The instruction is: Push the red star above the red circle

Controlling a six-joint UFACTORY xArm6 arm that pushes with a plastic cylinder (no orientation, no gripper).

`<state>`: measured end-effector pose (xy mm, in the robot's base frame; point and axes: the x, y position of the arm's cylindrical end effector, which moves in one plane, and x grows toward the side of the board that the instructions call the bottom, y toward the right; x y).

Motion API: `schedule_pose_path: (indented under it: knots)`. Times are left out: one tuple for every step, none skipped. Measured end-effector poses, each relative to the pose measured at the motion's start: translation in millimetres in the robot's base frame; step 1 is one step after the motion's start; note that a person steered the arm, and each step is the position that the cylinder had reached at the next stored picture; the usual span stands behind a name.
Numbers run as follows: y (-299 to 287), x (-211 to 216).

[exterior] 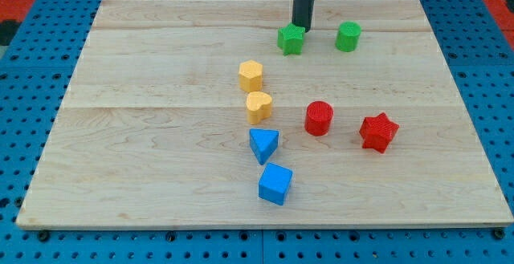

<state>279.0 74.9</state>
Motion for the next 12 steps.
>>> schedule_pose_path:
  knots:
    - [42,49]
    - [79,127]
    - [168,170]
    - [226,238]
    - [129,281]
    - [90,253]
    - [77,229]
    - [86,236]
    - [109,237]
    - [76,214]
    - [27,181]
    - [64,212]
